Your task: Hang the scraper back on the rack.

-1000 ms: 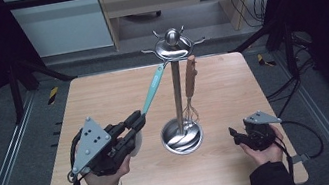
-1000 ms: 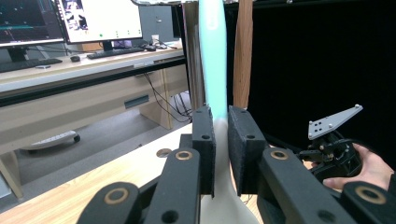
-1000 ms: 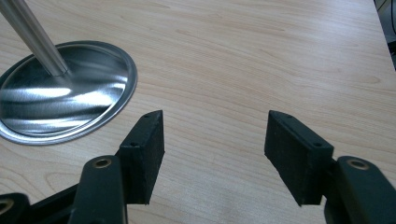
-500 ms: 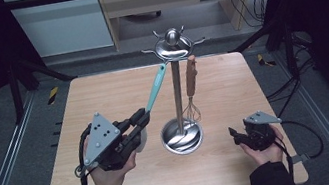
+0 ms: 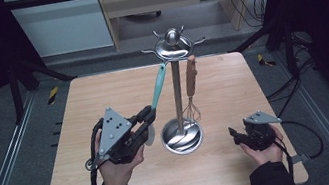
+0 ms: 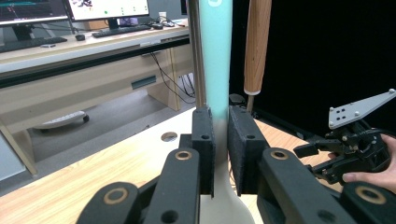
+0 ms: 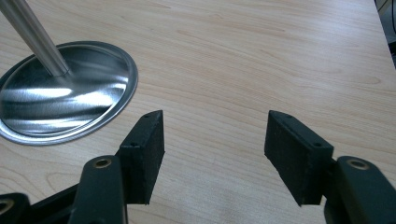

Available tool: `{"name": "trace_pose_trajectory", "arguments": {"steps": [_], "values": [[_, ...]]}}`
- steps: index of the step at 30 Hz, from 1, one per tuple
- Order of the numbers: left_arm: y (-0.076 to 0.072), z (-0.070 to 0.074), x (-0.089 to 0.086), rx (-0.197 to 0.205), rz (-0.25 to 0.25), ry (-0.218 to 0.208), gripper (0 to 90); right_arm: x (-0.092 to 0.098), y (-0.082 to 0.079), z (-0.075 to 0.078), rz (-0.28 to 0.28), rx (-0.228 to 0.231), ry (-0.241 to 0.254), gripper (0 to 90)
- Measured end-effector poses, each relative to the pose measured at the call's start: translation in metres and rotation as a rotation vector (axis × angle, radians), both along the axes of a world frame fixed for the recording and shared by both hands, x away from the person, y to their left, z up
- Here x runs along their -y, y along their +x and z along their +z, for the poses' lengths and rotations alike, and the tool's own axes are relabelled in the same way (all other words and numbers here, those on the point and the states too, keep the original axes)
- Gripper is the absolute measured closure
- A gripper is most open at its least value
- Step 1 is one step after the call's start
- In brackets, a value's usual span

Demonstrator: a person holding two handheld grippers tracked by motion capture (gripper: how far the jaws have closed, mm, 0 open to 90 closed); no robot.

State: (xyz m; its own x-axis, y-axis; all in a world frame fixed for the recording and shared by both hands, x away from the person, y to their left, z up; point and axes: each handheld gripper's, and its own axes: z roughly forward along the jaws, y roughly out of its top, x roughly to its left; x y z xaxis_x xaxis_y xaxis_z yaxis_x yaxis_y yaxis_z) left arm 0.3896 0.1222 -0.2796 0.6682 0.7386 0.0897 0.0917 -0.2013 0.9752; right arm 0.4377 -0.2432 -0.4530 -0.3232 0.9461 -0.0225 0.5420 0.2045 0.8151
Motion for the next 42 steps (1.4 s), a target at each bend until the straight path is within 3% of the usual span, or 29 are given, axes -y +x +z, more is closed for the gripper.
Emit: {"name": "trace_pose_trajectory", "arguments": {"steps": [14, 23, 24, 26, 34, 42], "values": [[0.011, -0.003, 0.012, -0.025, 0.019, 0.018, 81.1, 0.000, 0.001, -0.001, 0.004, 0.001, -0.003, 38.2], [0.016, -0.006, 0.017, -0.021, 0.023, 0.025, 82.2, 0.000, 0.000, 0.000, 0.004, 0.002, -0.002, 38.1], [0.016, -0.006, 0.017, -0.022, 0.025, 0.027, 86.2, 0.000, 0.000, 0.000, 0.004, 0.002, -0.002, 38.1], [0.018, -0.007, 0.016, -0.020, 0.018, 0.025, 83.6, 0.000, 0.000, 0.000, 0.004, 0.003, -0.002, 38.0], [0.026, -0.016, 0.003, -0.055, -0.011, 0.003, 72.7, 0.000, 0.000, 0.000, 0.002, 0.009, -0.004, 37.6], [0.038, -0.039, -0.029, -0.136, 0.000, 0.005, 59.6, 0.001, -0.001, 0.003, 0.006, 0.023, 0.010, 38.9]]}}
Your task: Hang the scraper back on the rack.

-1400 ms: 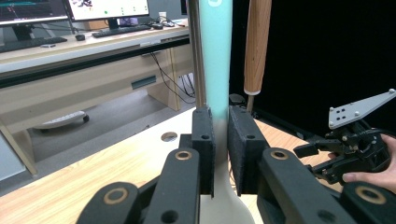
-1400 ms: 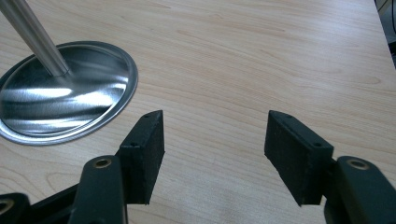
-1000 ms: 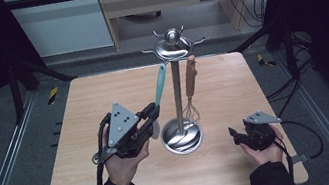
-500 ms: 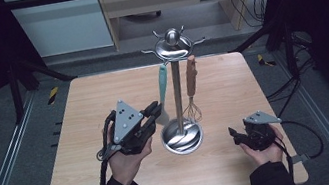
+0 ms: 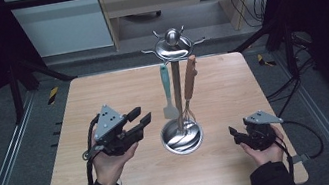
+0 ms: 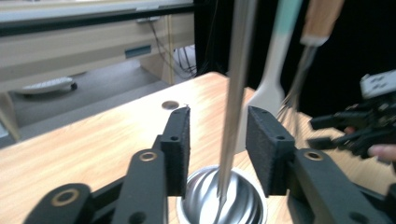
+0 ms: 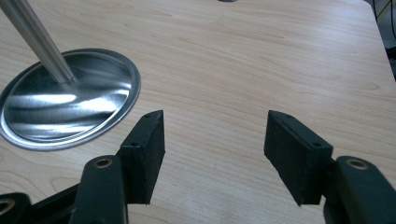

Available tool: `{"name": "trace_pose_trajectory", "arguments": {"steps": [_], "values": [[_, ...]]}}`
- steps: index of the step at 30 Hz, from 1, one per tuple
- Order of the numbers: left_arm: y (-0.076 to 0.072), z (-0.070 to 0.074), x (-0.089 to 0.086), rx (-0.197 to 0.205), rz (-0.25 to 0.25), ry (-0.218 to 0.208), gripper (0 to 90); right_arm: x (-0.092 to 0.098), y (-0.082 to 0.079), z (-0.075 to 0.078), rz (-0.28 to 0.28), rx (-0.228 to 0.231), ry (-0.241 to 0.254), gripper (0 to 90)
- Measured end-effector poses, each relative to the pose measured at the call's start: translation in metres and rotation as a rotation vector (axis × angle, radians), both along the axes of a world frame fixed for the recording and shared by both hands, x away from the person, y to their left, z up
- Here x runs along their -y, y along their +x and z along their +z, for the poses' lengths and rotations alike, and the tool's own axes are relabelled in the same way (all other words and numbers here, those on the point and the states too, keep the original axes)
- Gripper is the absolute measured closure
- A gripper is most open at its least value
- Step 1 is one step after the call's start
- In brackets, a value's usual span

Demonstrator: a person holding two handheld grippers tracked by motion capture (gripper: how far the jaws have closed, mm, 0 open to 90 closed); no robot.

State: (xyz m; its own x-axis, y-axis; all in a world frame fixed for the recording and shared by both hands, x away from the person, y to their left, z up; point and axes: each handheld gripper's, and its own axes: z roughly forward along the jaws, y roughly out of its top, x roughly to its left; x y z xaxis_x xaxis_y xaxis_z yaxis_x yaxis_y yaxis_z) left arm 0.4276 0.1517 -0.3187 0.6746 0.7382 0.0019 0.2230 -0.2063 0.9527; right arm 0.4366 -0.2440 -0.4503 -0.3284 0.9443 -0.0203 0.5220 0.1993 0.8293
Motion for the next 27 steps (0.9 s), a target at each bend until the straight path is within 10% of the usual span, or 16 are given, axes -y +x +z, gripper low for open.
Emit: {"name": "trace_pose_trajectory", "arguments": {"steps": [27], "values": [[0.003, -0.107, -0.107, -0.161, 0.145, 0.169, 50.6, -0.003, -0.010, 0.038, 0.049, 0.112, 0.069, 70.4]]}}
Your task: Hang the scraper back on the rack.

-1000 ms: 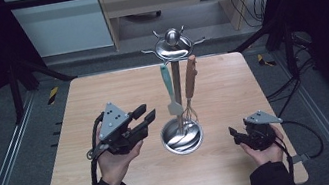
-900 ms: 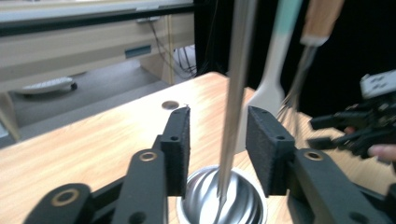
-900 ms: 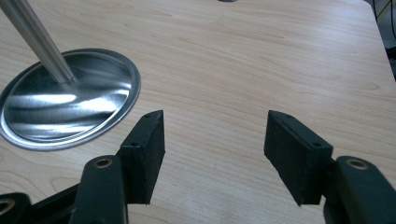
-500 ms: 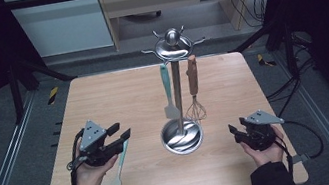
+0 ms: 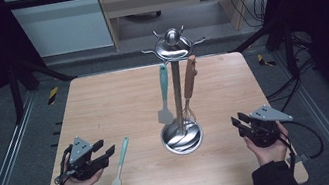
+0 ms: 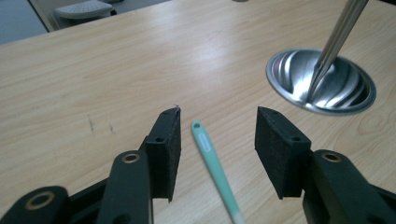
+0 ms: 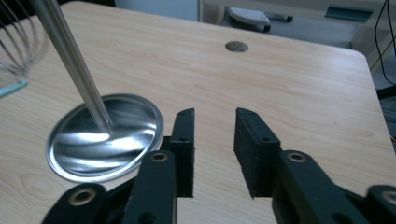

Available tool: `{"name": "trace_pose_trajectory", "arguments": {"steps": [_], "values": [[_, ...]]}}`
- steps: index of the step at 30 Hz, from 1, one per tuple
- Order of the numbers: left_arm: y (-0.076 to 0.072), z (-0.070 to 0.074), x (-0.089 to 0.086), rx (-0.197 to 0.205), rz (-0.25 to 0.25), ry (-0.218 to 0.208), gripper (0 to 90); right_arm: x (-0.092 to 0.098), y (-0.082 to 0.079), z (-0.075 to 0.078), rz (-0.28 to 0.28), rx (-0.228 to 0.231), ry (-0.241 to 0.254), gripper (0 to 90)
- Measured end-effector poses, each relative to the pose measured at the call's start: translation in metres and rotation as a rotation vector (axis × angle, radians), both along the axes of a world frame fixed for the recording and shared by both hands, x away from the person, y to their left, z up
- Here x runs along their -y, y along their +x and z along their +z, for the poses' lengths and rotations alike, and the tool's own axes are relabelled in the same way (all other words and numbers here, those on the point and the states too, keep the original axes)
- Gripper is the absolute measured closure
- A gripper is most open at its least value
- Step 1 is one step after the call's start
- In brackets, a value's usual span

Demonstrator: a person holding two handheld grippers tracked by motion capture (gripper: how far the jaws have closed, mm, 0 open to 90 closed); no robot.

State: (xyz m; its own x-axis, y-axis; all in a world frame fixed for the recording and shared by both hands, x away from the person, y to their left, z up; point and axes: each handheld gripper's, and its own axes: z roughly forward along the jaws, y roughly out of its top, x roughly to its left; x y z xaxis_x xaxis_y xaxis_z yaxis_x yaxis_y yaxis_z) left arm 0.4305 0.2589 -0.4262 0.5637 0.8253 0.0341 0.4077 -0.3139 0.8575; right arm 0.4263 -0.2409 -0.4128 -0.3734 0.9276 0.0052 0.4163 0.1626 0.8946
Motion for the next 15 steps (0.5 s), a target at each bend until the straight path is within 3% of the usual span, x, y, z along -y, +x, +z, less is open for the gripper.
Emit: {"name": "trace_pose_trajectory", "arguments": {"steps": [4, 11, 15], "values": [[-0.005, -0.011, -0.010, -0.019, 0.002, 0.013, 49.2, -0.001, -0.003, 0.013, 0.019, 0.033, 0.020, 77.7], [-0.011, -0.022, -0.028, -0.040, 0.042, -0.024, 49.4, -0.009, -0.009, 0.041, 0.069, 0.096, 0.065, 90.0], [-0.009, -0.025, -0.031, -0.058, 0.074, -0.027, 49.6, -0.015, -0.010, 0.059, 0.098, 0.136, 0.091, 90.0]]}}
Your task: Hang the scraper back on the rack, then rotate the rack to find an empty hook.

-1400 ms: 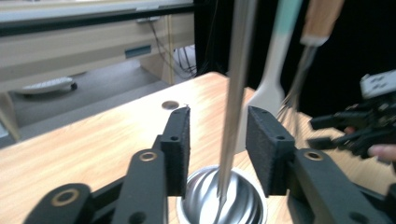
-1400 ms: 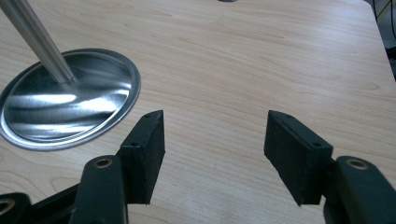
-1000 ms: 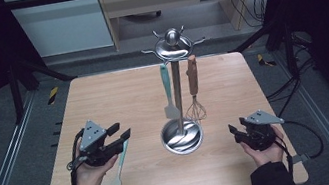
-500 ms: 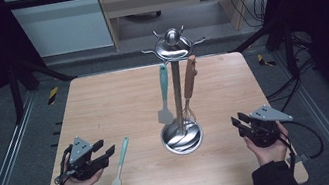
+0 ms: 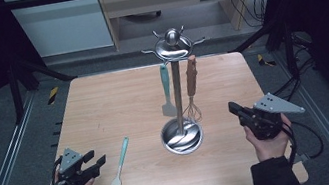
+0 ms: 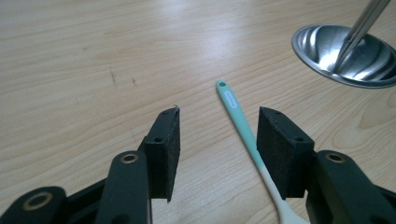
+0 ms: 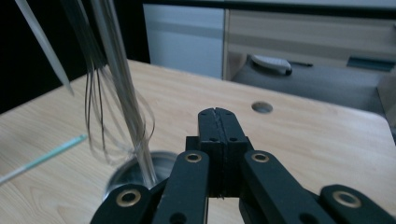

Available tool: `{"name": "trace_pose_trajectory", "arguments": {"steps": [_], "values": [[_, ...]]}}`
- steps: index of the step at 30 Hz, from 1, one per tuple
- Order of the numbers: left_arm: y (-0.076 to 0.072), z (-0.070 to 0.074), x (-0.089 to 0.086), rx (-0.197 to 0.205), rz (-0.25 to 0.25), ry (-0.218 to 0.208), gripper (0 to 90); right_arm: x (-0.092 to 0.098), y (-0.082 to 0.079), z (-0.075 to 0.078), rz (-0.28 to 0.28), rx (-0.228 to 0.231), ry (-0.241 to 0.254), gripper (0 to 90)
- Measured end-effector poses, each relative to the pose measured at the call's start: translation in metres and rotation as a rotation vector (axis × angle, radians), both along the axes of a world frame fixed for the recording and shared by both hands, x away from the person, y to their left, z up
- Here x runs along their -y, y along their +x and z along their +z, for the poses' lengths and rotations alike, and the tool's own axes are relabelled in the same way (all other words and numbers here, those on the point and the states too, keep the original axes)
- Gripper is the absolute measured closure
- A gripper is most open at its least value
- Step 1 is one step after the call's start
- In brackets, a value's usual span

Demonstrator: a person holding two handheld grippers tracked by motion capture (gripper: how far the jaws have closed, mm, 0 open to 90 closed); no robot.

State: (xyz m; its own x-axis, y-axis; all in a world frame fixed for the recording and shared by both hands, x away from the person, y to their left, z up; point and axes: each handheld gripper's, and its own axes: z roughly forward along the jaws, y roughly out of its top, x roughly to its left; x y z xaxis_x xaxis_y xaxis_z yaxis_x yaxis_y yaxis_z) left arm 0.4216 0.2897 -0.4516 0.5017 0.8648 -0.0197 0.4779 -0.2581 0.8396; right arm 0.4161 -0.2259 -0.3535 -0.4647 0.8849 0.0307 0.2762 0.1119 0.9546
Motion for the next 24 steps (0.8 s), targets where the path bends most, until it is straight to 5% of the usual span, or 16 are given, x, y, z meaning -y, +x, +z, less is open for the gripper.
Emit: {"name": "trace_pose_trajectory", "arguments": {"steps": [14, 24], "values": [[0.004, -0.003, -0.006, -0.018, 0.034, 0.027, 49.3, -0.024, 0.000, 0.059, 0.072, 0.140, 0.096, 90.0], [0.007, -0.004, -0.009, -0.024, 0.059, 0.045, 48.7, -0.042, -0.002, 0.096, 0.115, 0.218, 0.086, 90.0]]}}
